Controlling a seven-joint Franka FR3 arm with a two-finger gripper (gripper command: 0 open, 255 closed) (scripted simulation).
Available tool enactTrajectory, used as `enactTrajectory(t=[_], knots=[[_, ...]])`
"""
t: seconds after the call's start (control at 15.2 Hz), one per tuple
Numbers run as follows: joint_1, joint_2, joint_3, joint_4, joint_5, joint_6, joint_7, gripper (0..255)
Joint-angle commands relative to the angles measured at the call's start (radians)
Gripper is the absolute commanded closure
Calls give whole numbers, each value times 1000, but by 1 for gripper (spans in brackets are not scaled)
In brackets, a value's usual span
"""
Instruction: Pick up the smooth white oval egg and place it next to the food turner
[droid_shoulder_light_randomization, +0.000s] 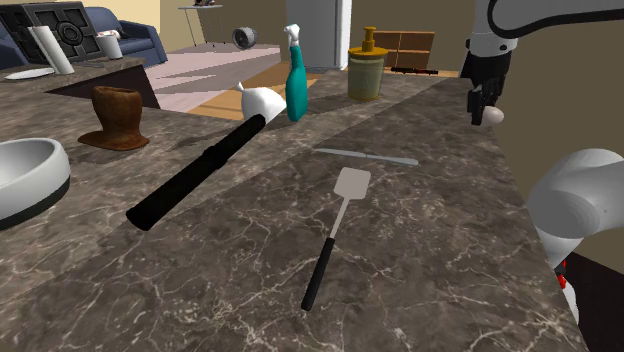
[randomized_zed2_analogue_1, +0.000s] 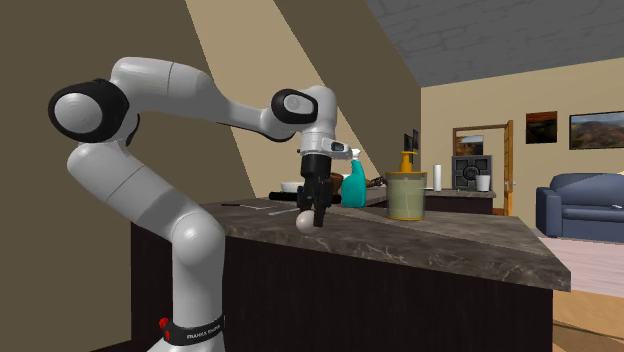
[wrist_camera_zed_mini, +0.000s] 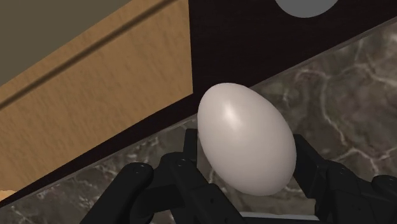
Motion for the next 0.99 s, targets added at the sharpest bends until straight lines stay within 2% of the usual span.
enactTrajectory(t=[0.0, 0.13, 0.92], knots=[[0, 0, 0, 0, 0, 0, 0, 255], [0, 0, 0, 0, 0, 0, 0, 255], [6, 34, 24, 178, 20, -143, -28, 255]])
